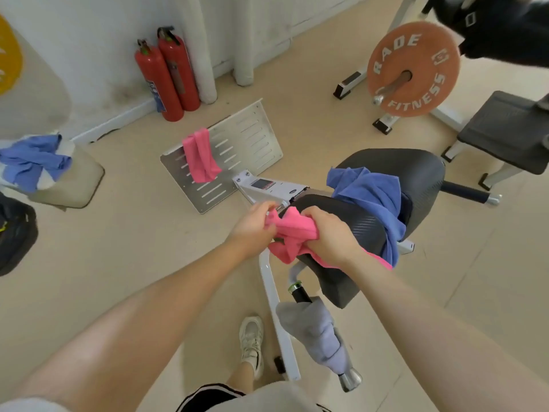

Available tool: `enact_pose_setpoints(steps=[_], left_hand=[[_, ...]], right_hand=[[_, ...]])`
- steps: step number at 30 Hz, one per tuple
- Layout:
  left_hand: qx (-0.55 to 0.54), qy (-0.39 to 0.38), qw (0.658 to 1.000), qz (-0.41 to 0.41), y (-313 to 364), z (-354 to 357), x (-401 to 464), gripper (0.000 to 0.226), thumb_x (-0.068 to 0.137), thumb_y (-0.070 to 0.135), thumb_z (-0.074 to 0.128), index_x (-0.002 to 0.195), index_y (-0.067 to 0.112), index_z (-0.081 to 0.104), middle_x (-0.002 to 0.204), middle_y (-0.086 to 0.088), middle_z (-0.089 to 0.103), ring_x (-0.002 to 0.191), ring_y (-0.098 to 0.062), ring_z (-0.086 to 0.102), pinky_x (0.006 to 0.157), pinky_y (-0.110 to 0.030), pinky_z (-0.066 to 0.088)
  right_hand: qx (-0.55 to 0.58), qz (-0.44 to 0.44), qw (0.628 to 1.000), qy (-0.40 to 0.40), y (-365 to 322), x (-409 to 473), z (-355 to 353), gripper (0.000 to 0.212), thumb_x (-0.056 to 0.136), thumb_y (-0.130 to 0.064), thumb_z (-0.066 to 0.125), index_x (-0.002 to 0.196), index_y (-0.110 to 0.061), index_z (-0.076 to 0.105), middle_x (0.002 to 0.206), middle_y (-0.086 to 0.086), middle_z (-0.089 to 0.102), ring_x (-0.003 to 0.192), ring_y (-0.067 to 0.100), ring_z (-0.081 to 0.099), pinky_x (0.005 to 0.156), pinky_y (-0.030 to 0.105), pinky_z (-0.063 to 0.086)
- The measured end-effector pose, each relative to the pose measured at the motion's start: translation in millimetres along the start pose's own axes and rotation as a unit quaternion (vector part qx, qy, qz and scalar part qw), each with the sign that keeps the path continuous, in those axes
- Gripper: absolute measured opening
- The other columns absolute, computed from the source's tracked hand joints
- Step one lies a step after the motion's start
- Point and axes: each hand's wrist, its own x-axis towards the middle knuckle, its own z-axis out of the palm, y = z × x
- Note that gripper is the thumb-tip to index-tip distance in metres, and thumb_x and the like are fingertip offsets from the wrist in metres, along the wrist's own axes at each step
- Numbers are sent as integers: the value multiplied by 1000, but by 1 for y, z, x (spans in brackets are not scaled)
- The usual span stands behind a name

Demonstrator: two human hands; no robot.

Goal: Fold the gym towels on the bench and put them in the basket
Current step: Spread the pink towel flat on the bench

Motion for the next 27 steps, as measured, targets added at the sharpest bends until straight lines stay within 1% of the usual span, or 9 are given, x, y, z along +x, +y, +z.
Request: enact_pose_setpoints(steps=[5, 9, 11, 14, 17, 19, 22, 25, 27], left_hand=[[4, 67, 994, 89, 7, -44, -65, 38, 90, 10, 34, 120, 7, 58, 123, -3, 56, 109, -14, 50, 90, -11, 32], [-12, 61, 997, 45, -9, -59, -143, 28, 98, 16, 39, 116, 6, 59, 112, -3, 62, 103, -12, 52, 93, -23, 38], [-21, 77, 997, 13, -23, -63, -186, 25, 98, 16, 42, 110, 5, 60, 99, 1, 60, 89, -10, 53, 81, -23, 41], [-10, 120, 992, -34, -47, -70, -249, 19, 95, 18, 49, 103, 7, 62, 82, 8, 56, 69, 1, 49, 64, -14, 38], [17, 146, 986, -79, -74, -85, -301, 20, 93, 23, 53, 102, 9, 63, 86, -1, 61, 77, -12, 53, 72, -24, 41], [14, 168, 981, -96, -93, -100, -330, 16, 91, 27, 56, 100, 14, 62, 84, 1, 60, 77, -13, 52, 73, -27, 42], [-5, 199, 975, -98, -122, -128, -371, 10, 87, 30, 60, 92, 25, 53, 73, 11, 52, 64, -3, 47, 58, -10, 37], [0, 228, 968, -107, -160, -163, -410, 17, 83, 30, 65, 85, 24, 49, 76, 9, 51, 65, -2, 44, 59, -10, 37], [19, 241, 963, -119, -191, -194, -433, 19, 83, 28, 67, 81, 19, 50, 75, 10, 50, 65, -5, 43, 59, -9, 37]], right_hand=[[-54, -170, 983, -38, -58, -27, -1, 57, 76, -13, 62, 130, -21, 48, 116, 7, 64, 107, 32, 55, 90, 40, 44], [-54, -275, 958, -68, -105, -61, 16, 54, 73, -11, 62, 125, -20, 53, 114, 8, 65, 105, 31, 56, 89, 39, 45], [-76, -308, 946, -73, -128, -80, 32, 50, 73, -13, 62, 122, -18, 53, 111, 8, 65, 105, 30, 55, 88, 39, 44], [-99, -346, 928, -95, -162, -106, 60, 44, 74, -14, 62, 117, -16, 53, 108, 9, 65, 103, 30, 56, 83, 37, 45], [-138, -374, 910, -117, -204, -127, 86, 39, 75, -19, 63, 112, -16, 52, 107, 10, 64, 102, 31, 57, 80, 39, 47], [-148, -390, 901, -121, -234, -136, 104, 39, 74, -24, 66, 109, -16, 52, 106, 9, 63, 101, 31, 56, 77, 38, 46], [-136, -401, 898, -117, -283, -143, 133, 41, 72, -30, 70, 104, -14, 51, 107, 7, 54, 101, 29, 53, 78, 38, 46], [-134, -402, 898, -115, -343, -144, 167, 40, 72, -33, 71, 99, -14, 49, 109, 4, 46, 95, 25, 51, 72, 34, 42], [-143, -400, 897, -125, -388, -145, 193, 36, 72, -31, 71, 91, -16, 44, 99, 1, 44, 86, 21, 47, 66, 30, 34]])
